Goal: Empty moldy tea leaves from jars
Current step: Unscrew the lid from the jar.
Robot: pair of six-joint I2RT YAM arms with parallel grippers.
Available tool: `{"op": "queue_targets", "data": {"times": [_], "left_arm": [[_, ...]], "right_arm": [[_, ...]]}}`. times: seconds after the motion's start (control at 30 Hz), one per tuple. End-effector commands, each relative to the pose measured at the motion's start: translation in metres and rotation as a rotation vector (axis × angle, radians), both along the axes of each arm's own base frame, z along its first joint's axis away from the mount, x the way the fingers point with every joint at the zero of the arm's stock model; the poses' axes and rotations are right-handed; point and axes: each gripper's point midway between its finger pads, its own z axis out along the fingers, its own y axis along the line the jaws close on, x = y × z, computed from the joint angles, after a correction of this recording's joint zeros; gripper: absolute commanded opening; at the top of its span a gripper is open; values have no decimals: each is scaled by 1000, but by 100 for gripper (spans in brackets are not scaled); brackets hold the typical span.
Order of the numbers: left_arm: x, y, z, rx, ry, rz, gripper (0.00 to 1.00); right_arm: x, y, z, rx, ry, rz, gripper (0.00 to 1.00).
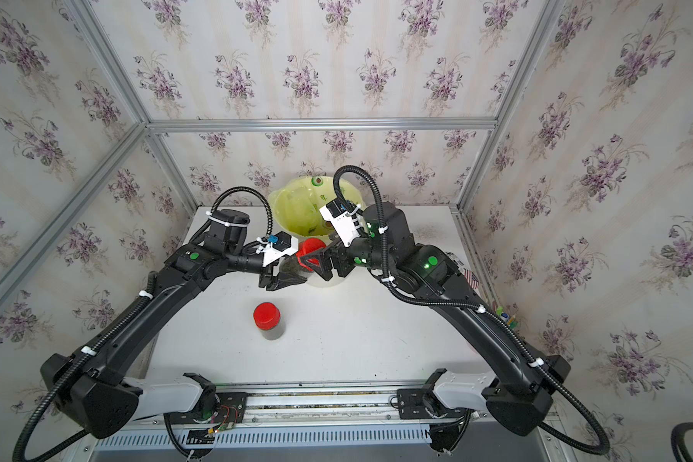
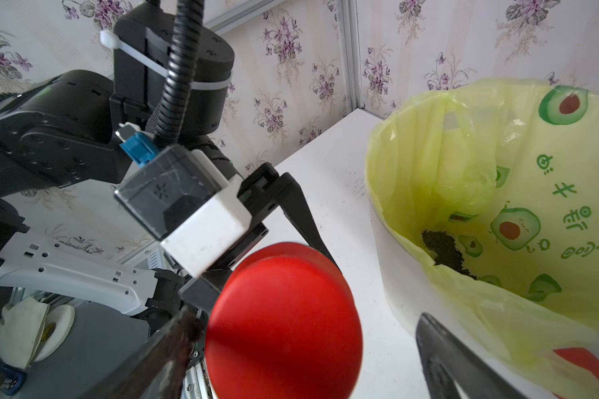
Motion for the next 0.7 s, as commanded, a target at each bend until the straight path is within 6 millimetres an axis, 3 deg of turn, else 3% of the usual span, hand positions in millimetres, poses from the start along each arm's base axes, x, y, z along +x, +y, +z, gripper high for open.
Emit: {"op": "queue_targets", "data": {"times": [0.0, 0.23, 0.67], "left_arm": [[-3, -2, 6, -17, -5, -19, 67], [-2, -2, 6, -19, -1, -21, 67], [-3, -2, 5, -18, 0, -22, 67]], "right_arm": [[3, 1, 0, -3, -4, -20, 95], [5, 5, -5, -13, 7, -14, 88], [1, 10, -8, -44, -18, 45, 56]]}}
